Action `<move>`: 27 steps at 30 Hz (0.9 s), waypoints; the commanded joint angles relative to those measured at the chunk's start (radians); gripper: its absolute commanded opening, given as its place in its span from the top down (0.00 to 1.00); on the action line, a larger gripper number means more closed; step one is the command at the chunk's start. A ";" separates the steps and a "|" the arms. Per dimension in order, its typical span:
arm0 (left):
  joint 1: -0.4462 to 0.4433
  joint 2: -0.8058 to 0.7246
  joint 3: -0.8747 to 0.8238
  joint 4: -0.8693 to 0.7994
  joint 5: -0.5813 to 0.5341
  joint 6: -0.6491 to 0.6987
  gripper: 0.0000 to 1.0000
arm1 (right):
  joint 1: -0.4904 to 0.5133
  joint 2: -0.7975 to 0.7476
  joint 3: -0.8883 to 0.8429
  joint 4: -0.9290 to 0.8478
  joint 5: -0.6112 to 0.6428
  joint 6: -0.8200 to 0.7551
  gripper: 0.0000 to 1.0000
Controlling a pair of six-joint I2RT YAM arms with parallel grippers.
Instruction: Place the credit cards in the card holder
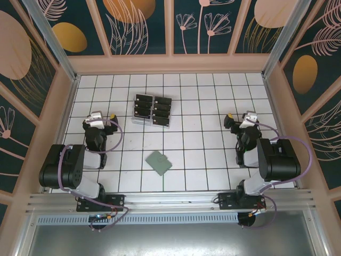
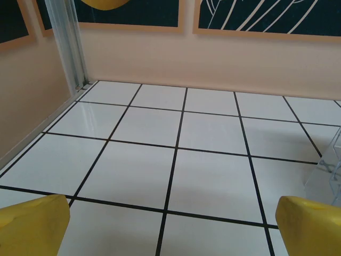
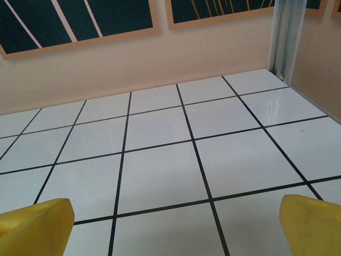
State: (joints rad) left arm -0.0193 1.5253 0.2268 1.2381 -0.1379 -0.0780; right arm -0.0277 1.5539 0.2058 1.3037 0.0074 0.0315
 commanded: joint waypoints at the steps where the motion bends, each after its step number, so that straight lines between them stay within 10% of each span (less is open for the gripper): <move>1: 0.005 -0.005 0.014 0.026 0.011 0.010 0.01 | -0.007 0.002 0.016 0.003 -0.037 -0.019 0.01; 27: 0.006 -0.008 0.012 0.028 0.009 0.009 0.01 | -0.050 -0.003 -0.001 0.038 -0.119 0.011 0.06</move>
State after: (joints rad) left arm -0.0193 1.5253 0.2359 1.2373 -0.1379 -0.0780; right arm -0.0715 1.5539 0.2077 1.2945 -0.1036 0.0364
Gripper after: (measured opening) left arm 0.988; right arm 0.953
